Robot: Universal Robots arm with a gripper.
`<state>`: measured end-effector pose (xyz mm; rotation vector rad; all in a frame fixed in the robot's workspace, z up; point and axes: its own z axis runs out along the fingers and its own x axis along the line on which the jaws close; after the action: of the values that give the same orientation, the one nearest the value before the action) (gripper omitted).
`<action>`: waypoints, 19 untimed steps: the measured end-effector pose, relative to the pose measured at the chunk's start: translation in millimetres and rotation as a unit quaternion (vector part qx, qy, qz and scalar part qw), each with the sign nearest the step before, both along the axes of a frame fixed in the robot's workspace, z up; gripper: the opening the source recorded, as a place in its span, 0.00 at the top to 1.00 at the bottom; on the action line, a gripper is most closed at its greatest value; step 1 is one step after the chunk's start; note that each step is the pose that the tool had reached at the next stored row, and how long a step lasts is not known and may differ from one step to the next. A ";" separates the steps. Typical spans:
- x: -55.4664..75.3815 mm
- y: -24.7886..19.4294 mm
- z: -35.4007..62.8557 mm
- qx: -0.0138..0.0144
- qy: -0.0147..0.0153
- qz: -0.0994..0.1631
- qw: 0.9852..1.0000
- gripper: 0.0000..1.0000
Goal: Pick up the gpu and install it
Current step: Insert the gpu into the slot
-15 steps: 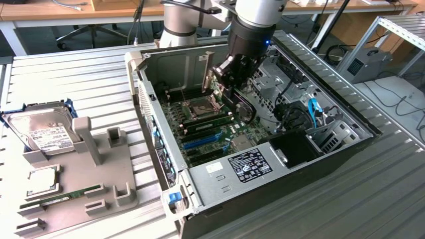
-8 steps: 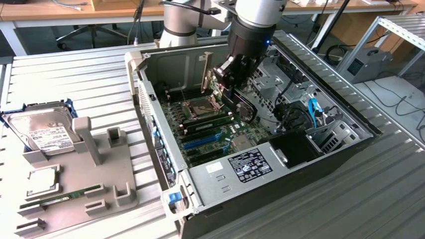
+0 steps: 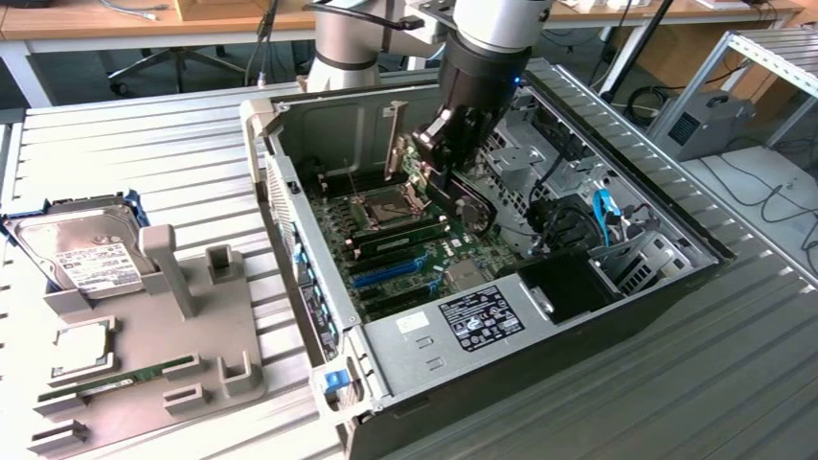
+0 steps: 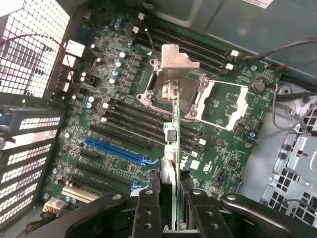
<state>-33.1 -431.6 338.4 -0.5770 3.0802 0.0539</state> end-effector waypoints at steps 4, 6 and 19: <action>0.2 0.0 0.0 0.000 0.000 0.011 1.000 0.74; 0.2 0.0 0.0 0.000 0.000 0.015 1.000 0.74; 0.4 0.0 0.0 0.000 0.000 0.052 0.999 0.74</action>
<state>-32.8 -431.6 338.3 -0.7376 3.0475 0.0544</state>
